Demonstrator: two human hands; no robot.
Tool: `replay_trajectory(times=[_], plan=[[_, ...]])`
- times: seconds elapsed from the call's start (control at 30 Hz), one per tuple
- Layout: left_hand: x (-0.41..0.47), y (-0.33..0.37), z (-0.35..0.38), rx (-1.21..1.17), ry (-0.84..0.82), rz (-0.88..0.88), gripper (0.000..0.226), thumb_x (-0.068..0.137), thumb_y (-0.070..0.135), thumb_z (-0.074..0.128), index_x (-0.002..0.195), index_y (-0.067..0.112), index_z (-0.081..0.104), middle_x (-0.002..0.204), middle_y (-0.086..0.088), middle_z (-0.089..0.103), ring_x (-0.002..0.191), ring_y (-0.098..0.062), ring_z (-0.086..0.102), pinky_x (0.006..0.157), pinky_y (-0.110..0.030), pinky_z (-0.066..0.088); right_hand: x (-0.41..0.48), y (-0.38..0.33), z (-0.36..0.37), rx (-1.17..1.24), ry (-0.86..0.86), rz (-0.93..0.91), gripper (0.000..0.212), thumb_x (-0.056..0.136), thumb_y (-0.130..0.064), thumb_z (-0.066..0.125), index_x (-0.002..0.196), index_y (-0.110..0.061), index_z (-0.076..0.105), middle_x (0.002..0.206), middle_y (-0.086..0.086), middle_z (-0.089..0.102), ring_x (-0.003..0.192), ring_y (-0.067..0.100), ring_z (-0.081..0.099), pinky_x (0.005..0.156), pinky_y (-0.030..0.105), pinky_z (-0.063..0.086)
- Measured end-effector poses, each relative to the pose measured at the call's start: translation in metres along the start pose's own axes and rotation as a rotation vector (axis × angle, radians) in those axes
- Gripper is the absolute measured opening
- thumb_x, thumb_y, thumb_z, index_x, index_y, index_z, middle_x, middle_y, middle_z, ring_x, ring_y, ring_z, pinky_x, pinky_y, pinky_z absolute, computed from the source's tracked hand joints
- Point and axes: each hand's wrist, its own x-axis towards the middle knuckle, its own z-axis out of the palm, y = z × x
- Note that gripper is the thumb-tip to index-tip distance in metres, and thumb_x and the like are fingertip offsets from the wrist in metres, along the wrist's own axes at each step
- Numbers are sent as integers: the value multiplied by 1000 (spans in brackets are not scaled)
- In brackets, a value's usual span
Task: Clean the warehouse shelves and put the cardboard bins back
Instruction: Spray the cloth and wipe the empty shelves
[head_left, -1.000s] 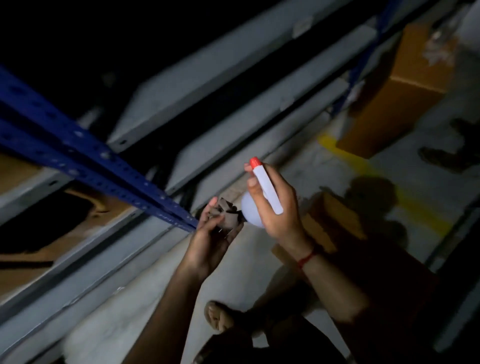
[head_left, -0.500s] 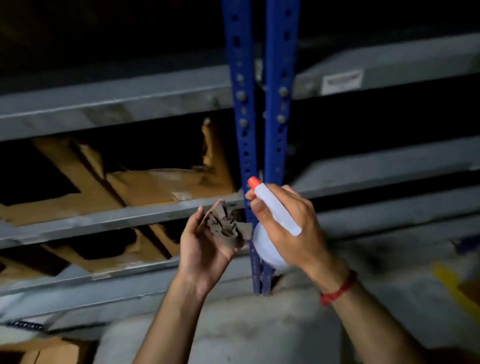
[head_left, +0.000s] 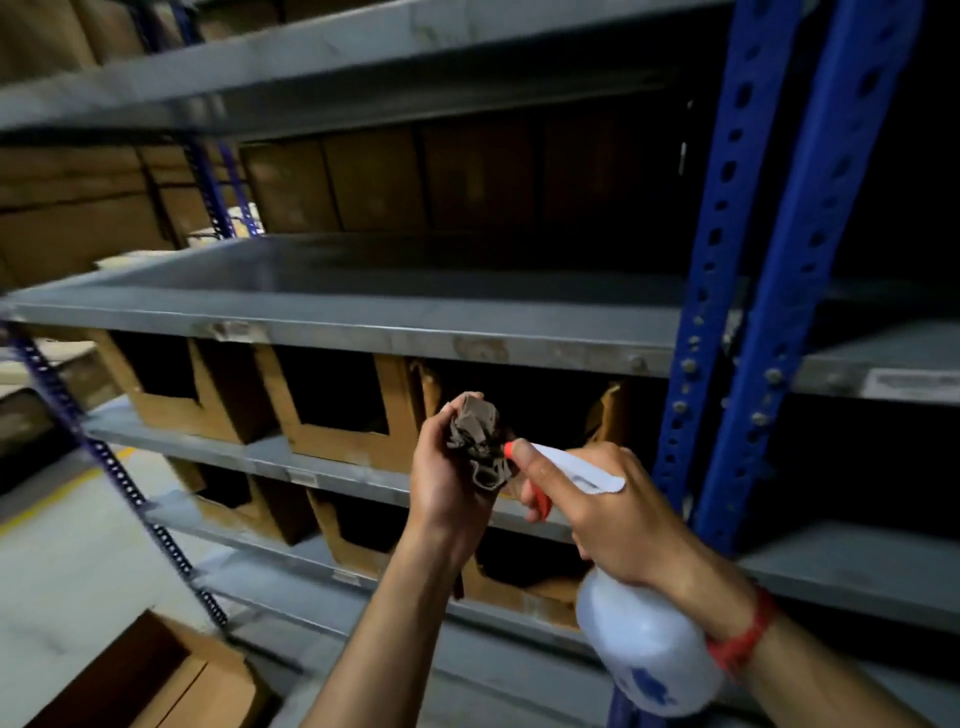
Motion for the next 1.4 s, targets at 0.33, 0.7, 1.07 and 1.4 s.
replay_trajectory(times=[0.33, 0.7, 1.07, 1.4], plan=[[-3, 5, 3, -31, -6, 29, 25, 96, 28, 43, 95, 17, 66, 83, -8, 65, 75, -21, 62, 71, -34, 48, 0, -2, -8, -48, 62, -40, 61, 94, -62, 49, 60, -15, 67, 59, -2, 69, 56, 11, 66, 62, 38, 55], [14, -5, 19, -47, -126, -51, 33, 88, 31, 51, 114, 12, 56, 95, -14, 61, 83, -26, 65, 77, -46, 57, -7, 0, -38, -46, 45, -106, 58, 98, -52, 52, 56, -13, 61, 55, 3, 63, 46, 12, 57, 49, 30, 44], [19, -27, 79, 66, -177, -51, 25, 100, 28, 43, 98, 16, 65, 83, -9, 67, 80, -23, 66, 82, -48, 58, -17, 11, -83, -62, 206, -85, 62, 95, -56, 55, 58, -6, 63, 53, 8, 62, 51, 20, 62, 60, 43, 51], [19, -67, 135, -14, -188, -228, 24, 98, 25, 41, 94, 11, 60, 79, -11, 61, 74, -25, 61, 78, -46, 54, -39, 17, -140, -178, 308, -30, 71, 89, -67, 50, 56, -5, 62, 48, 7, 60, 47, 17, 61, 56, 37, 49]])
